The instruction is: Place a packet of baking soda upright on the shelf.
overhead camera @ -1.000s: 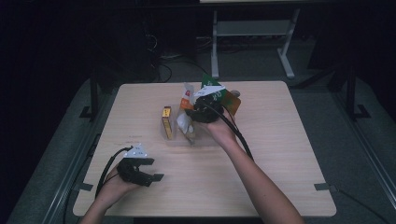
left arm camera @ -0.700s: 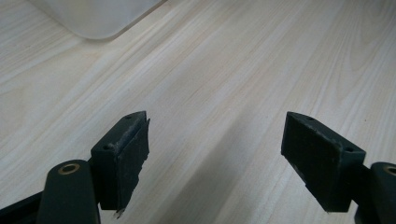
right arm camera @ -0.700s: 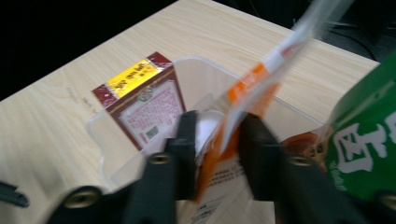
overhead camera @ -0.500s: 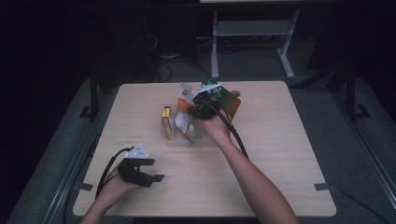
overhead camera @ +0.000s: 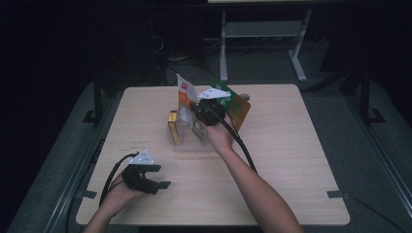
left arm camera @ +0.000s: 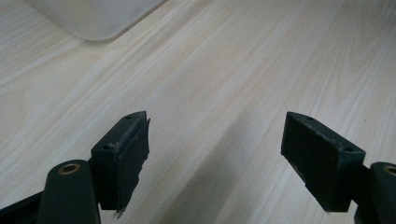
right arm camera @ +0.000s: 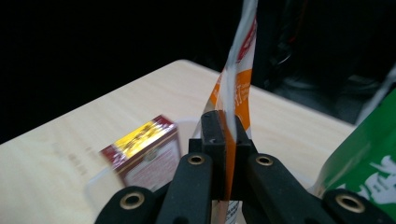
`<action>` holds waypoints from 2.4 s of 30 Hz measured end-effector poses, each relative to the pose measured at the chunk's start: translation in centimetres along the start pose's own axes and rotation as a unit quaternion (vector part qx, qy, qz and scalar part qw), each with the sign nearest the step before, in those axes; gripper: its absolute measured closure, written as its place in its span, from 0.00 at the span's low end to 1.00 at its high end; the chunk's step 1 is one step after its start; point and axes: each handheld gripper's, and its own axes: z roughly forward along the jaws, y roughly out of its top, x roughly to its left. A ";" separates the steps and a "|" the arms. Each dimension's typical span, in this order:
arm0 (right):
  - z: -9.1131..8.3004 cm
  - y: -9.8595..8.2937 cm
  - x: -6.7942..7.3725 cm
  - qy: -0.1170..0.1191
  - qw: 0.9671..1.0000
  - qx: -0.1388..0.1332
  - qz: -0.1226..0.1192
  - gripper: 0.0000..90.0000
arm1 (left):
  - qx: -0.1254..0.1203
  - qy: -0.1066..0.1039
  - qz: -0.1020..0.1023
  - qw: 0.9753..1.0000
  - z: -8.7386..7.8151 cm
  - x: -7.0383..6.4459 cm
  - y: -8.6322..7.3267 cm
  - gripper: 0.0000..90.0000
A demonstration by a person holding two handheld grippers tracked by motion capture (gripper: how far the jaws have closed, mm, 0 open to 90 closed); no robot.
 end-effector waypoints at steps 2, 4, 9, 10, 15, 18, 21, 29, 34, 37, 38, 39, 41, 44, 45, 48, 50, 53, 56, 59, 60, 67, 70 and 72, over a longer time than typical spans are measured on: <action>0.2 -0.4 0.0 -0.006 1.000 -0.019 0.004 1.00 | 0.000 -0.001 0.000 1.000 0.0 0.0 0.0 0.25; 0.3 -1.1 0.2 -0.013 0.999 -0.038 0.005 1.00 | 0.000 -0.002 -0.001 1.000 0.0 0.0 0.0 0.25; 0.4 -3.1 0.7 -0.020 0.999 -0.050 0.002 1.00 | 0.003 -0.002 -0.001 1.000 0.0 0.0 0.0 0.26; 0.3 -3.5 0.8 -0.023 0.999 -0.050 -0.003 1.00 | 0.004 -0.001 0.000 1.000 0.0 0.0 0.0 0.26; -0.3 -4.6 1.2 -0.011 0.999 -0.021 -0.040 0.99 | 0.004 -0.003 -0.003 1.000 0.2 -0.1 0.0 0.26; -0.5 -5.3 1.7 -0.007 0.998 -0.001 -0.059 0.99 | 0.008 -0.004 -0.002 1.000 0.3 -0.2 0.0 0.26; -0.9 -5.5 1.4 0.000 0.998 0.007 -0.055 0.93 | 0.010 -0.005 -0.002 1.000 0.4 -0.2 0.0 0.26; -2.5 -5.1 0.5 0.031 0.998 0.034 -0.033 0.58 | 0.009 -0.008 0.005 1.000 0.5 -0.3 0.0 0.25; -4.0 -5.5 -0.2 0.054 0.995 0.063 -0.051 0.45 | 0.008 -0.009 0.015 1.000 0.4 -0.3 0.1 0.24; -4.9 -5.8 -0.7 0.069 0.993 0.076 -0.063 0.40 | 0.006 -0.011 0.013 1.000 0.5 -0.4 0.1 0.24; -5.2 -5.8 -0.8 0.073 0.992 0.082 -0.063 0.39 | 0.006 -0.010 0.019 1.000 0.5 -0.4 0.1 0.24; -5.5 -5.9 -1.0 0.077 0.991 0.082 -0.066 0.39 | 0.007 -0.010 0.022 1.000 0.6 -0.4 0.1 0.24; -6.2 -6.0 -1.3 0.086 0.991 0.083 -0.066 0.38 | 0.008 -0.010 0.025 1.000 0.6 -0.4 0.1 0.23; -7.0 -6.3 -1.6 0.095 0.990 0.085 -0.068 0.36 | 0.008 -0.011 0.026 1.000 0.5 -0.4 0.1 0.23; -7.3 -6.4 -1.8 0.096 0.989 0.085 -0.073 0.36 | 0.009 -0.011 0.028 0.999 0.5 -0.4 0.2 0.22; -8.3 -6.8 -2.1 0.109 0.987 0.088 -0.082 0.35 | 0.004 -0.012 0.027 1.000 0.5 -0.5 0.1 0.22; -9.0 -7.0 -2.3 0.114 0.985 0.089 -0.090 0.35 | 0.003 -0.013 0.028 1.000 0.5 -0.5 0.2 0.22; -10.2 -7.4 -2.7 0.120 0.985 0.088 -0.091 0.33 | 0.003 -0.012 0.028 1.000 0.5 -0.6 0.2 0.21; -11.2 -7.9 -3.1 0.122 0.984 0.092 -0.096 0.31 | 0.000 -0.013 0.029 0.999 0.5 -0.6 0.2 0.21; -12.2 -8.3 -3.5 0.121 0.983 0.090 -0.104 0.30 | 0.000 -0.014 0.032 0.999 0.5 -0.7 0.2 0.21; -12.5 -8.5 -3.7 0.121 0.983 0.090 -0.102 0.30 | 0.000 -0.015 0.032 0.999 0.5 -0.7 0.2 0.21; -14.4 -9.8 -4.7 0.121 0.982 0.094 -0.110 0.30 | -0.006 -0.017 0.033 0.999 0.7 -0.9 0.2 0.20; -15.0 -10.4 -5.0 0.122 0.982 0.096 -0.112 0.29 | -0.005 -0.017 0.034 0.999 0.7 -0.9 0.2 0.20; -15.4 -10.9 -5.3 0.125 0.981 0.100 -0.111 0.28 | -0.005 -0.018 0.038 0.999 0.7 -0.9 0.2 0.19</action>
